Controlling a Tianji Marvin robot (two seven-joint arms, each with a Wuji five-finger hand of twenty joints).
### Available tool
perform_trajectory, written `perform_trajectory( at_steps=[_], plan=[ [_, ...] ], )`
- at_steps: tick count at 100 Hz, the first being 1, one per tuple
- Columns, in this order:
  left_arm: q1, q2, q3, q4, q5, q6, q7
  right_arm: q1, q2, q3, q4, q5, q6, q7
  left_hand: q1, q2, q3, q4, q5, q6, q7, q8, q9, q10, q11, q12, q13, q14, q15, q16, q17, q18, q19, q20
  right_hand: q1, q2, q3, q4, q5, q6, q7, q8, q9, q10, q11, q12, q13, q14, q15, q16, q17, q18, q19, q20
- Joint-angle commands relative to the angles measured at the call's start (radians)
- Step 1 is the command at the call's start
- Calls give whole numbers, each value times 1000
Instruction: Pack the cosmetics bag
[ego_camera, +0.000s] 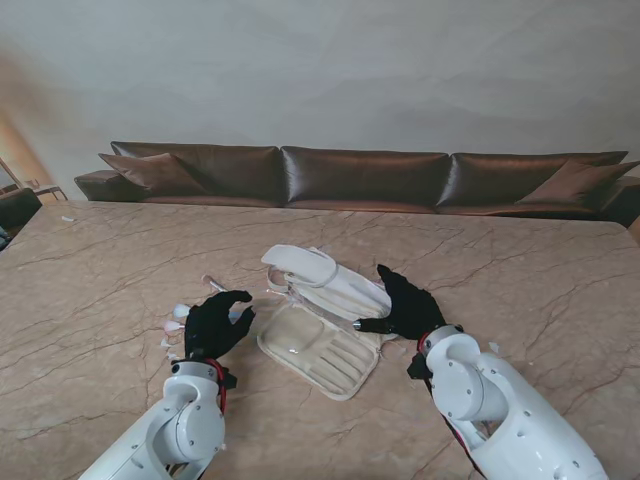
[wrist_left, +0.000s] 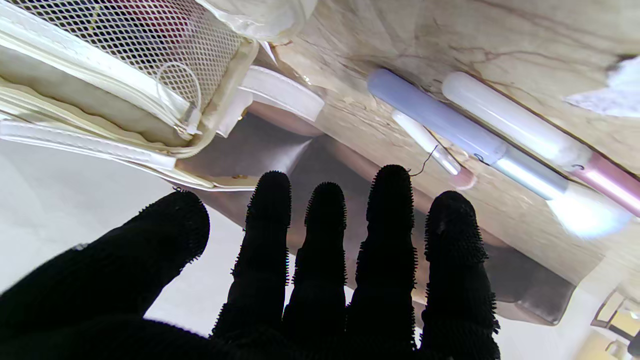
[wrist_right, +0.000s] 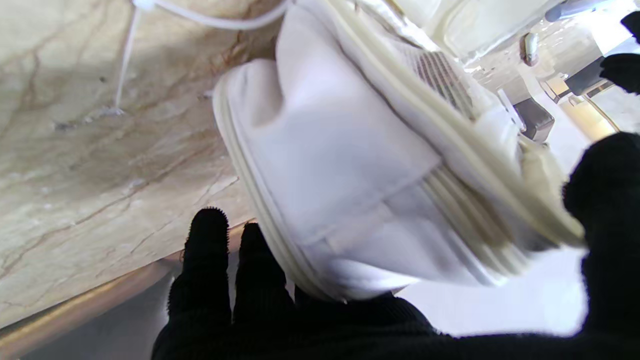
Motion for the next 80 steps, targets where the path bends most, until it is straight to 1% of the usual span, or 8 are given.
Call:
perform_trajectory(
  at_steps=[1, 5, 13, 22, 24, 27, 35, 80],
  plan=[
    [13, 5, -7, -8, 3, -3, -2, 20, 2, -5, -28, -17, 10, 5, -28, 32, -13, 36, -10, -19, 20, 10, -26, -20, -13, -14, -11, -17, -14, 12, -15, -5, -6, 13, -72, -29, 11, -11, 7, 24, -11, -38, -31, 13, -45, -20, -27, 30, -25, -13, -10, 8, -18, 8],
    [16, 6, -11, -10, 3, -3, -4, 28, 5, -7, -39, -19, 15, 23, -26, 32, -13, 37, -10, -17, 20, 10, -31, -2, -15, -15, -12, -17, -14, 12, -17, -5, -8, 13, -76, -29, 13, -11, 8, 28, -13, -62, -32, 21, -74, -32, -34, 39, -29, -20, -12, 14, -27, 5],
    [19, 6, -16, -9, 2, -4, -4, 49, 10, -26, -56, -26, 29, 59, -30, 33, -16, 38, -8, -17, 20, 10, -28, -10, -14, -15, -13, -16, -15, 12, -18, -4, -10, 15, -72, -34, 11, -17, 14, 29, -19, -129, -35, 29, -128, -56, -46, 52, -33, -31, -11, 25, -33, 4],
    [22, 7, -18, -6, 3, -6, -4, 84, 15, -65, -51, -74, 32, 70, -33, 34, -19, 40, -7, -18, 19, 9, -27, -22, -14, -15, -13, -17, -16, 12, -20, -3, -12, 17, -68, -35, 12, -16, 14, 26, -23, -152, -41, 33, -140, -60, -43, 56, -30, -31, 2, 26, -30, 5],
    [22, 6, -18, -5, 2, -7, -4, 94, 16, -76, -47, -86, 32, 70, -34, 34, -19, 40, -7, -18, 19, 9, -27, -21, -14, -15, -13, -17, -16, 12, -20, -3, -12, 17, -65, -35, 10, -14, 19, 24, -16, -218, -39, 34, -146, -60, -45, 55, -28, -35, 2, 26, -29, 2],
    [22, 6, -18, -4, 0, -8, -4, 109, 17, -91, -41, -100, 33, 70, -34, 34, -19, 41, -7, -17, 18, 9, -27, -24, -14, -15, -13, -18, -17, 12, -21, -4, -13, 17, -62, -37, 11, -13, 20, 24, -14, -238, -39, 35, -149, -61, -45, 54, -27, -35, 3, 26, -29, 1],
    [24, 7, -21, -1, -1, -11, -5, 149, 19, -129, -23, -117, 40, 83, -35, 34, -20, 43, -6, -15, 18, 9, -29, -8, -17, -16, -14, -16, -18, 12, -22, -4, -15, 18, -50, -43, 12, -9, 21, 21, -16, -246, -42, 34, -172, -73, -44, 55, -24, -34, 7, 26, -28, 0],
    [53, 23, -75, -16, 26, -6, -39, 368, 19, -335, 67, -115, 100, 183, -39, 35, -31, 48, -15, -22, 12, 7, -40, -30, -18, -16, -38, -20, -32, 8, -54, 0, -41, 19, -38, -56, 8, -11, 23, 27, -42, -272, -45, 34, -209, -107, -24, 69, -9, -28, 40, 40, -7, 2]
  ],
)
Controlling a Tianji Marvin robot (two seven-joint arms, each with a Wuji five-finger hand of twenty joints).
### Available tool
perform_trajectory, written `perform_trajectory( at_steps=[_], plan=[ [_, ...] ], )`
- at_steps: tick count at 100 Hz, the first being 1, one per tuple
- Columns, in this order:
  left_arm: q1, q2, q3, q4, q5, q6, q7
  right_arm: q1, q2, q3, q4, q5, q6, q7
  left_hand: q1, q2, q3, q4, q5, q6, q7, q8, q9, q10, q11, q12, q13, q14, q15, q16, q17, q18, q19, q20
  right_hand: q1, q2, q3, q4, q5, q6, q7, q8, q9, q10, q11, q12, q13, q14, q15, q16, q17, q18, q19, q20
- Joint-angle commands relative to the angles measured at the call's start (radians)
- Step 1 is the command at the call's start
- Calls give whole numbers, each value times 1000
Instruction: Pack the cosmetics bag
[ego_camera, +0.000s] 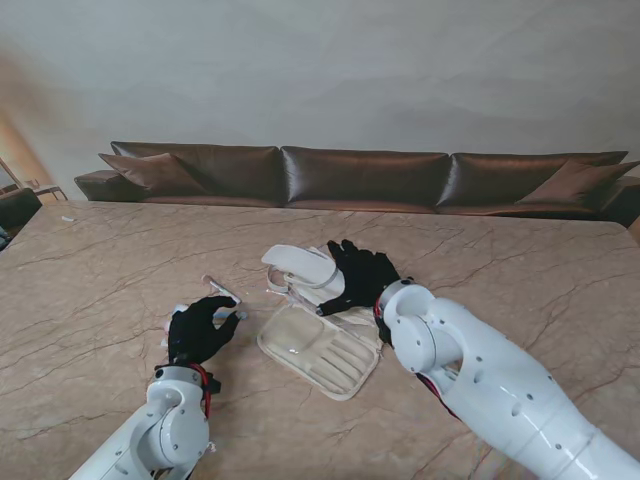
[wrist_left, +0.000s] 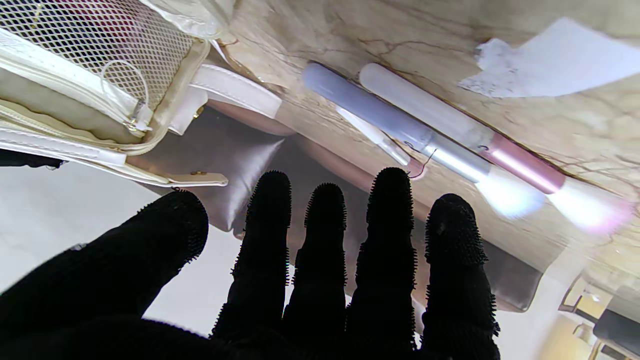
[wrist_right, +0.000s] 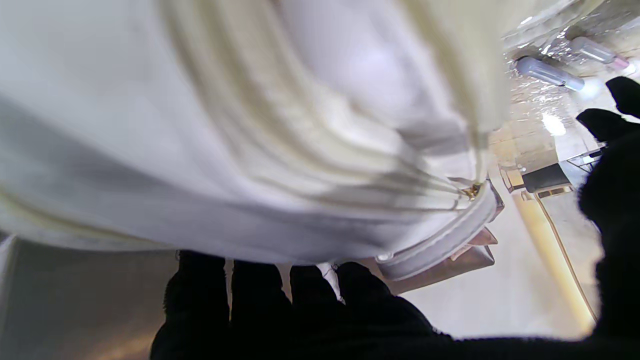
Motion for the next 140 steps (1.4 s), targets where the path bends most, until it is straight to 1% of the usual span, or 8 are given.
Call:
perform_trajectory(
  at_steps=[1, 20, 31, 37, 56, 75, 114, 140],
  plan=[
    [13, 8, -11, -11, 5, 2, -11, 24, -15, -16, 19, 4, 8, 3, -37, 36, -20, 35, -16, -22, 12, 6, -33, -29, -18, -16, -25, -18, -11, 8, -27, 0, -16, 17, 1, -32, 4, -13, 12, 10, -16, -16, -30, 4, -11, -4, 5, 30, 9, 1, 18, 13, 20, 6],
    [18, 23, -39, -17, 37, -8, -48, 86, -27, -92, 98, 10, 30, -18, -37, 31, -27, 36, -26, -27, 12, 7, -48, -44, -18, -15, -58, -26, -32, 2, -72, -3, -62, 6, 111, -29, -51, 11, 4, -7, 39, 58, 5, -113, 428, 207, 279, -60, 151, 126, 174, -7, 178, 56],
    [14, 34, -52, -17, 62, -14, -75, 105, -37, -106, 142, 33, 19, -48, -36, 25, -28, 36, -33, -33, 13, 8, -64, -57, -19, -13, -95, -32, -48, -1, -110, -9, -99, -2, 278, -36, -139, 24, -23, -47, 83, 520, 25, -186, 772, 335, 446, -152, 327, 258, 300, -50, 322, 73],
    [10, 40, -58, -15, 77, -17, -92, 108, -43, -104, 163, 43, 5, -68, -33, 22, -28, 35, -38, -34, 13, 9, -76, -59, -22, -11, -116, -35, -60, -3, -127, -14, -118, -5, 360, -52, -153, 25, 60, -100, 173, 593, 157, -223, 822, 374, 512, -180, 412, 297, 362, -64, 394, 86],
    [-7, 60, -78, -7, 126, -24, -144, 112, -66, -78, 245, 75, -128, -189, -16, -20, 3, 18, -52, -44, 30, 18, -93, -79, -16, 6, -143, -50, -75, 0, -159, -22, -170, -6, 325, -128, 467, -65, 363, -360, 675, 564, 579, -305, 818, 432, 679, -207, 495, 307, 496, -70, 564, 61],
    [-29, 72, -94, -2, 139, -9, -207, 145, -77, -80, 318, 77, -226, -253, 6, -100, 58, -26, -57, -50, 87, 48, -92, -83, -4, 29, -136, -64, -74, 11, -158, -28, -183, 4, 413, -145, 507, -195, 430, -473, 890, 534, 708, -319, 819, 446, 773, -222, 562, 334, 591, -100, 663, 50],
    [-120, 111, -88, 72, 287, -37, -257, 144, -85, -25, 355, 115, -329, -304, 209, -402, 187, -226, -33, -155, 365, 111, 7, -174, 126, 167, -78, -93, -15, 76, -109, -45, -156, 24, 518, -179, 511, -215, 489, -533, 994, 470, 821, -329, 822, 466, 851, -227, 644, 372, 666, -108, 730, 54],
    [-152, 123, -60, 136, 306, -93, -265, 135, -88, -15, 360, 125, -345, -315, 177, -418, 213, -231, -1, -149, 318, 70, 23, -183, 120, 183, -83, -100, -24, 83, -131, -46, -170, 14, 505, -178, 507, -215, 484, -525, 993, 455, 815, -324, 813, 472, 842, -222, 640, 373, 656, -103, 733, 51]
  ],
)
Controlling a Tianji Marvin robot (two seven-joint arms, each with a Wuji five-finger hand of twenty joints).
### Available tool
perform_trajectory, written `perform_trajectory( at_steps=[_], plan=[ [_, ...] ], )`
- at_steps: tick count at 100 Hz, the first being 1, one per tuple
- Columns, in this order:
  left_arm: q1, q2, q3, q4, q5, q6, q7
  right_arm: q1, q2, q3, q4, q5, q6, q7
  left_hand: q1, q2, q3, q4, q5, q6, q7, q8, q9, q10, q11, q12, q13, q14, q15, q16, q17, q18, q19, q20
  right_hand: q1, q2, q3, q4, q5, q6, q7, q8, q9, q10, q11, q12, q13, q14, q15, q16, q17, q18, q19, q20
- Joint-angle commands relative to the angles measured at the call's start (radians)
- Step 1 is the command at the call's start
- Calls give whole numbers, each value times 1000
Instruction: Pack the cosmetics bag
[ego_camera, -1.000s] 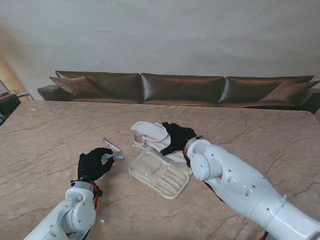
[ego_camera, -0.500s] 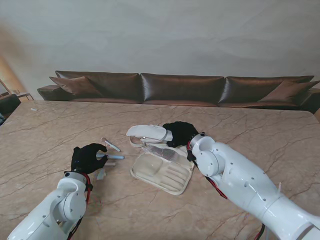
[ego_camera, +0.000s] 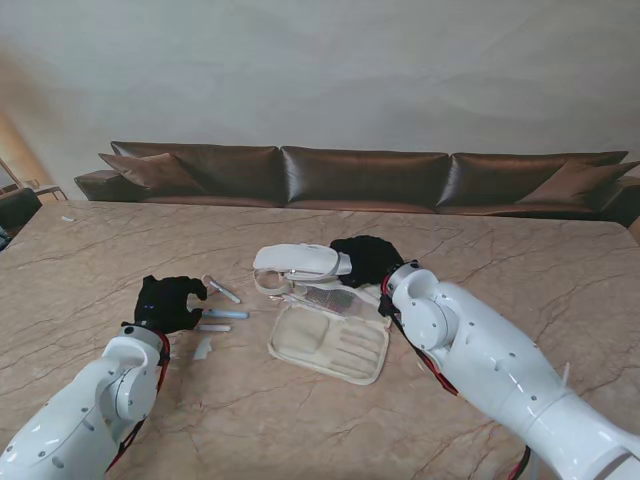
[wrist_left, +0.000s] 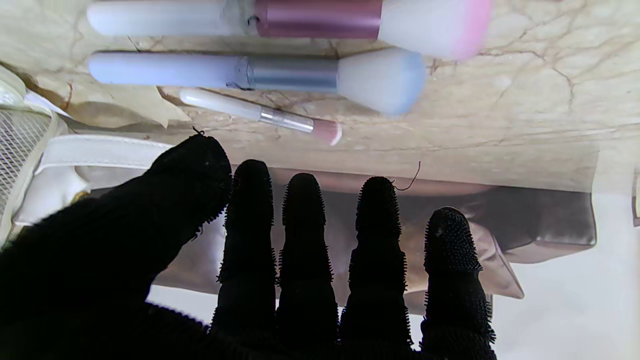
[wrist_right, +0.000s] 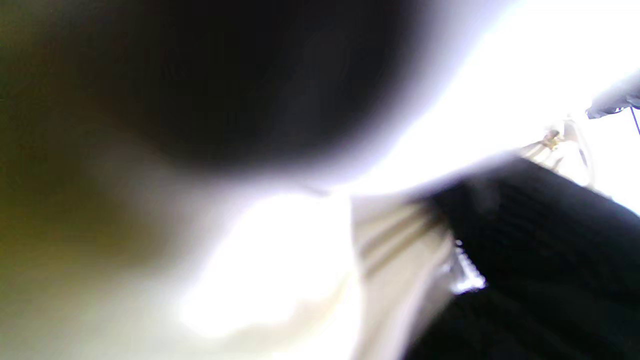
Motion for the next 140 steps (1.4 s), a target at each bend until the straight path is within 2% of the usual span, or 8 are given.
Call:
perform_trajectory(
  at_steps=[1, 18, 33, 73, 93, 99, 110, 140],
  plan=[
    [-3, 1, 12, 19, -6, -5, -6, -1, -5, 1, -12, 3, -6, -9, -24, -35, 35, -21, 13, 4, -38, -16, 1, -20, -9, 6, -11, -14, -12, 5, -27, -9, -6, 10, 52, 6, 68, 1, 42, -110, 77, -7, 21, -17, 17, 15, 32, -20, 51, 31, 11, -10, 48, 2],
    [-39, 0, 57, 76, -8, -14, 21, -5, -6, 3, -11, 7, -7, -12, -48, -1, 47, 9, 27, 28, -114, -28, -22, -14, -16, 4, -36, -16, -20, 5, -46, -14, -16, 10, 47, 6, 68, 1, 42, -108, 78, -9, 22, -17, 16, 19, 31, -21, 52, 33, 9, -10, 52, 3],
    [-67, -3, 83, 119, -22, -11, 40, -9, -6, 7, -12, 10, -7, -10, -61, 33, 64, 59, 18, 40, -168, -23, -42, -11, -11, 5, -57, -15, -18, 6, -62, -19, -22, 9, 56, 8, 69, 1, 50, -113, 83, -9, 27, -18, 15, 20, 34, -19, 54, 35, 9, -8, 56, 5],
    [-125, -1, 136, 203, -13, -27, 88, -6, -5, 2, -3, 22, -21, 3, -56, 48, 61, 64, -7, 29, -167, -3, -64, -17, 3, 14, -80, -15, -10, 8, -81, -26, -22, 9, 47, 8, 68, 0, 47, -111, 83, -16, 28, -16, 13, 22, 32, -17, 54, 37, 6, -2, 62, 9],
    [-164, -3, 179, 255, -23, -25, 105, -8, -6, 5, -2, 31, -18, 5, -58, 38, 62, 60, -12, 23, -151, 10, -79, -16, 7, 15, -105, -16, -10, 7, -93, -30, -20, 7, 45, 9, 68, 0, 47, -107, 84, -18, 28, -15, 12, 23, 31, -17, 54, 38, 5, -1, 61, 10],
    [-175, -5, 191, 270, -29, -22, 109, -8, -7, 5, 0, 37, -21, 7, -37, 32, 47, 23, -9, 15, -135, 12, -80, -15, 10, 15, -105, -16, -3, 7, -94, -30, -17, 6, 44, 10, 67, 0, 46, -108, 84, -19, 28, -14, 12, 23, 31, -16, 54, 38, 4, -1, 61, 10],
    [-196, -9, 214, 301, -38, -17, 127, -5, -8, 2, 4, 45, -27, 13, -8, 34, 26, -13, -11, 5, -106, 11, -78, -14, 19, 17, -102, -15, 8, 11, -95, -30, -8, 7, 39, 9, 66, -1, 47, -107, 84, -20, 29, -15, 11, 22, 31, -16, 53, 38, 1, 1, 60, 10],
    [-236, -5, 264, 351, -35, -20, 134, -5, -10, 2, 8, 62, -28, 18, 11, -10, 9, -41, -4, -11, -33, 14, -76, -12, 26, 18, -103, -9, 16, 10, -100, -27, -1, 2, 38, 17, 67, -1, 50, -106, 86, -23, 30, -12, 11, 22, 30, -13, 53, 38, -3, 4, 58, 12]
  ],
)
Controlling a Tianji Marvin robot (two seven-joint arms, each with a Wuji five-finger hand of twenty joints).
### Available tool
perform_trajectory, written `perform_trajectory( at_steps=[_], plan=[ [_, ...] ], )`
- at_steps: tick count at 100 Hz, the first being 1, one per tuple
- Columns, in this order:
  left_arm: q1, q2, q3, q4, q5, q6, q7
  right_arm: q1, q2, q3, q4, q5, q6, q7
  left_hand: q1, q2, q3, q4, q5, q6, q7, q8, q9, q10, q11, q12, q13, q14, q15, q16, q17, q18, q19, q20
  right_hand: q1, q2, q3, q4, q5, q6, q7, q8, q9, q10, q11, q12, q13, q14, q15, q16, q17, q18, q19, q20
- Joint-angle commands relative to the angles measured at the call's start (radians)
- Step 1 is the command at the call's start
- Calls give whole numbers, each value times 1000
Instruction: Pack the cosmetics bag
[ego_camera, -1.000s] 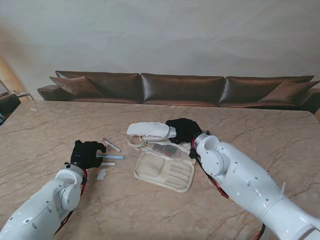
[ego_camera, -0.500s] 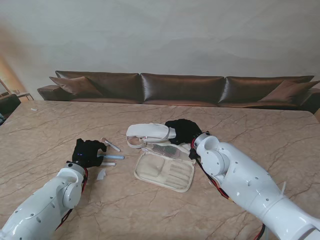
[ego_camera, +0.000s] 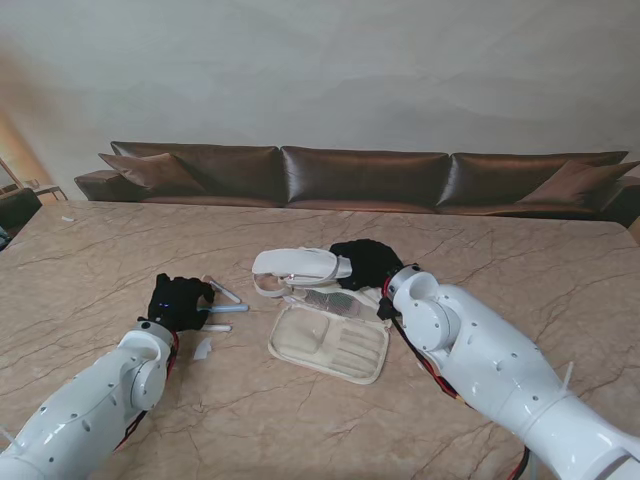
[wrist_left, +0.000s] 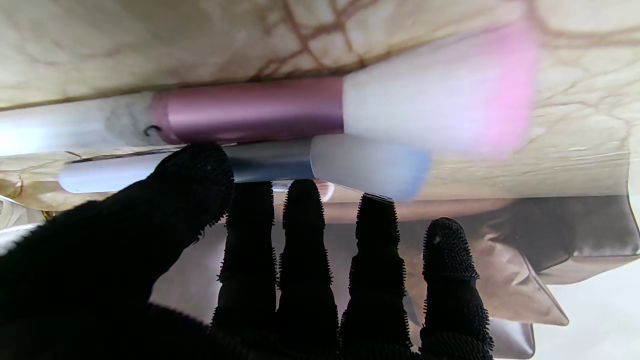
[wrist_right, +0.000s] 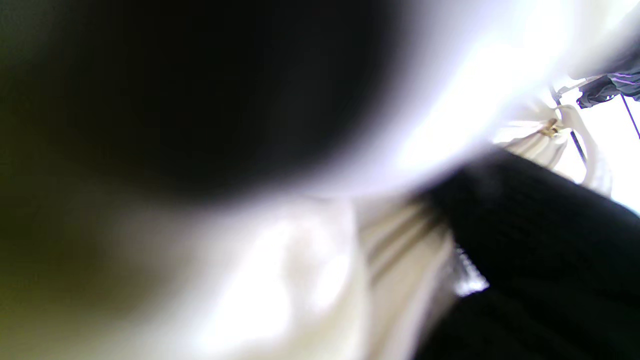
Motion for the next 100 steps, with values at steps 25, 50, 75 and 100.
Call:
perform_trajectory(
  at_steps=[25, 50, 75, 100],
  plan=[
    [-14, 0, 43, 41, -6, -13, -10, 1, -13, -3, 3, 30, -3, 5, 25, -96, -7, -64, 43, -38, 76, -11, -28, -9, 16, 5, -32, -3, 4, 2, -27, -4, 6, -3, 35, 30, 62, -3, 37, -106, 81, -8, 32, -9, 12, 12, 30, -9, 54, 23, 1, 9, 39, 16],
    [-14, 4, 72, 70, -4, -22, 4, -1, -14, -3, 4, 33, -4, 4, 70, -125, -46, -77, 37, -97, 231, -30, -18, -11, 21, 10, -27, -3, 8, 3, -25, -5, 10, -5, 38, 32, 61, -2, 39, -105, 84, -14, 34, -9, 13, 12, 31, -10, 56, 23, 1, 8, 39, 18],
    [-32, -6, 113, 125, -25, -14, 60, -5, -13, -3, 1, 39, -2, 9, 101, -68, -42, -54, 116, -103, 324, -59, 25, -23, 59, 23, 2, -1, 39, 13, -15, 2, 38, -5, 38, 35, 60, -3, 40, -106, 86, -21, 36, -8, 12, 11, 31, -9, 56, 22, 2, 9, 37, 18],
    [-16, -3, 104, 123, -16, 7, 68, -10, -14, -2, -8, 39, -2, 7, 118, -60, -42, -40, 178, -40, 165, -168, 35, -17, 54, 10, 6, 2, 47, 10, 0, -13, 58, -14, 38, 37, 59, -2, 42, -107, 90, -25, 41, -8, 14, 12, 35, -7, 59, 22, 4, 11, 39, 19]
  ],
)
